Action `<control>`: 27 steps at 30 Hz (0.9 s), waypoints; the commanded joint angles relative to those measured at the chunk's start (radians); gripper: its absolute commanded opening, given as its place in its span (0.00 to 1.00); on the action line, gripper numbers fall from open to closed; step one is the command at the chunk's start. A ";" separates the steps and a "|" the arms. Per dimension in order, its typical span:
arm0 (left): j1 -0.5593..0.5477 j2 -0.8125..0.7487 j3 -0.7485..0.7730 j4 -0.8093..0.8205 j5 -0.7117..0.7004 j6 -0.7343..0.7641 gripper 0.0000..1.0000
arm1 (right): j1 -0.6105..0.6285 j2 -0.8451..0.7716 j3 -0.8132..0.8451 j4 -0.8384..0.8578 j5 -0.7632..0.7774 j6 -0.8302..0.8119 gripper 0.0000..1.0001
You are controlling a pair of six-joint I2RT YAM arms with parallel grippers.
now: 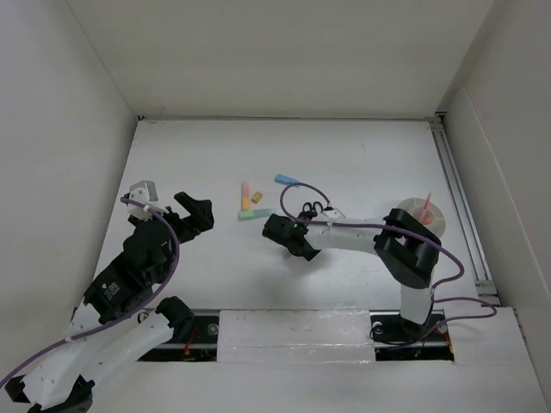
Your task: Sort the stationery into containers
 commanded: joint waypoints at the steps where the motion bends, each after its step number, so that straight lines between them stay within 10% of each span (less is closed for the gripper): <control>1: 0.004 -0.005 0.029 0.014 -0.004 -0.008 1.00 | -0.025 0.008 -0.017 0.048 -0.027 0.002 0.62; 15: 0.004 -0.027 0.029 0.015 0.005 0.001 1.00 | -0.036 0.035 -0.040 0.045 -0.089 -0.036 0.47; 27: 0.004 -0.059 0.029 0.015 0.005 0.001 1.00 | -0.045 0.026 -0.167 0.215 -0.173 -0.192 0.05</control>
